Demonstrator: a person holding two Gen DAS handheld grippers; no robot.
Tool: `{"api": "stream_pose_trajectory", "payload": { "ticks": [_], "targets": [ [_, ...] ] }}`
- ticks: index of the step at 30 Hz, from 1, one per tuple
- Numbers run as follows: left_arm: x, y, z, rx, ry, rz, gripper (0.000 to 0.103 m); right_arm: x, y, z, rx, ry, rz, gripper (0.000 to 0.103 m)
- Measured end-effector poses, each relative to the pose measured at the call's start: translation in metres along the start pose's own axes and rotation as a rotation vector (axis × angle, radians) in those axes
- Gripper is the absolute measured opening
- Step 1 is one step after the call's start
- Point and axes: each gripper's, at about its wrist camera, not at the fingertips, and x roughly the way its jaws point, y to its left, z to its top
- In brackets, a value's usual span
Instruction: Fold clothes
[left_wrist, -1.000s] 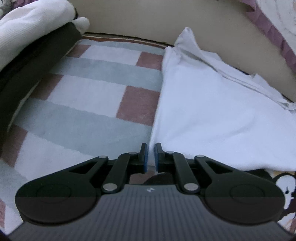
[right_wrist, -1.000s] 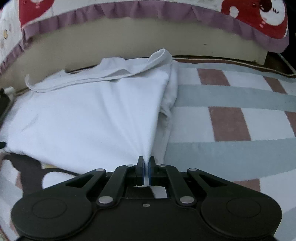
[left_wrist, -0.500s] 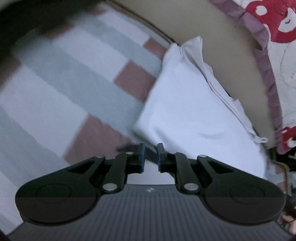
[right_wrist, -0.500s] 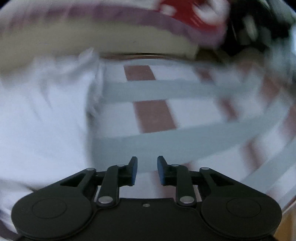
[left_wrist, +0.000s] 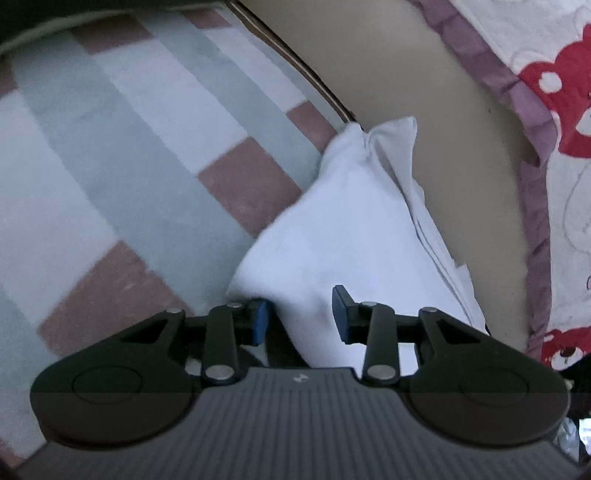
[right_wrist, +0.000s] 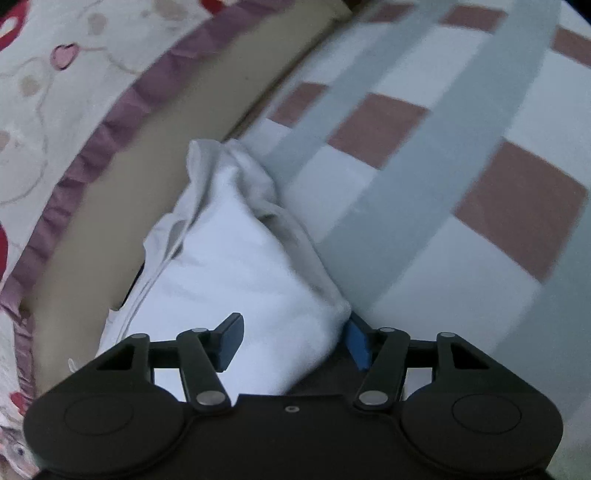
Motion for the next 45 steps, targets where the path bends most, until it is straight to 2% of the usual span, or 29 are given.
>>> {"api": "stream_pose_trajectory", "payload": {
  "ticks": [2, 3, 4, 6, 9, 11, 12, 15, 16, 18, 20, 22, 24, 25, 26, 29, 31, 32, 34, 35, 37, 39, 41, 44, 45],
  "targets": [
    [-0.004, 0.003, -0.003, -0.028, -0.028, -0.026, 0.036, 0.006, 0.000, 0.001, 0.008, -0.005, 0.047, 0.061],
    [-0.005, 0.005, -0.004, -0.044, -0.037, -0.028, 0.036, 0.008, 0.000, 0.001, 0.012, -0.007, 0.071, 0.022],
    [-0.009, 0.008, -0.005, -0.052, -0.050, -0.025, 0.034, 0.010, 0.000, 0.002, 0.006, -0.001, 0.091, 0.010],
    [-0.019, 0.000, -0.008, 0.019, -0.123, 0.109, 0.033, -0.001, 0.007, 0.003, -0.068, -0.088, 0.026, 0.009],
    [-0.025, -0.015, -0.008, 0.213, -0.210, 0.282, 0.035, -0.006, 0.017, 0.004, -0.144, -0.129, 0.013, 0.009],
    [-0.013, -0.006, 0.004, 0.100, -0.084, 0.122, 0.037, 0.001, 0.021, 0.001, -0.176, -0.092, -0.032, 0.009],
    [-0.014, -0.005, 0.006, 0.071, -0.054, 0.098, 0.038, -0.001, 0.016, 0.001, -0.157, -0.079, -0.032, 0.009],
    [-0.016, -0.009, 0.003, 0.070, 0.046, 0.096, 0.040, -0.008, 0.000, 0.003, -0.055, -0.056, 0.004, 0.011],
    [-0.018, -0.008, 0.001, 0.052, 0.055, 0.086, 0.042, -0.007, -0.003, 0.003, -0.036, -0.050, 0.009, 0.012],
    [-0.020, 0.000, -0.008, -0.026, 0.043, 0.036, 0.051, -0.005, 0.000, 0.002, -0.053, -0.041, -0.010, 0.012],
    [-0.014, 0.003, -0.008, -0.051, 0.003, 0.010, 0.062, -0.003, 0.004, 0.002, -0.077, -0.035, -0.033, 0.012],
    [-0.005, -0.007, -0.004, -0.010, -0.016, 0.016, 0.066, 0.001, 0.009, 0.003, -0.105, -0.036, -0.056, 0.014],
    [0.002, -0.013, 0.000, 0.009, -0.041, 0.027, 0.069, 0.004, 0.011, 0.002, -0.101, -0.035, -0.074, 0.022],
    [0.005, -0.015, 0.000, 0.011, -0.066, 0.026, 0.070, 0.006, 0.010, 0.004, -0.094, -0.036, -0.082, 0.038],
    [0.008, -0.017, 0.000, 0.013, -0.091, 0.025, 0.070, 0.006, 0.008, 0.005, -0.077, -0.041, -0.081, 0.044],
    [0.013, -0.024, 0.000, 0.084, -0.126, 0.054, 0.066, 0.006, -0.001, 0.007, -0.011, -0.048, -0.049, 0.051],
    [0.016, -0.032, -0.002, 0.169, -0.133, 0.096, 0.038, 0.009, -0.002, 0.006, 0.011, -0.064, -0.020, 0.051],
    [0.019, -0.034, -0.002, 0.196, -0.125, 0.115, 0.018, 0.012, 0.000, 0.005, -0.014, -0.065, 0.000, 0.050],
    [0.022, -0.035, -0.001, 0.224, -0.116, 0.131, 0.013, 0.019, 0.008, 0.004, -0.097, -0.033, 0.019, 0.014],
    [0.020, -0.038, 0.001, 0.229, -0.104, 0.138, 0.012, 0.022, 0.013, 0.004, -0.138, -0.015, 0.022, 0.014],
    [0.010, -0.046, 0.005, 0.261, -0.097, 0.142, 0.011, 0.007, 0.023, 0.007, -0.194, -0.057, 0.041, 0.011],
    [-0.007, -0.059, 0.005, 0.337, -0.117, 0.141, 0.010, -0.013, 0.032, 0.013, -0.242, -0.094, 0.084, 0.010],
    [-0.027, -0.069, 0.003, 0.397, -0.114, 0.150, 0.010, -0.022, 0.041, 0.013, -0.312, -0.065, 0.043, 0.009],
    [-0.057, -0.075, 0.000, 0.435, -0.089, 0.141, 0.010, -0.033, 0.052, 0.008, -0.431, 0.032, -0.105, 0.009],
    [-0.067, -0.071, -0.003, 0.421, -0.074, 0.141, 0.010, -0.040, 0.052, 0.009, -0.430, 0.055, -0.124, 0.009]
  ]
}}
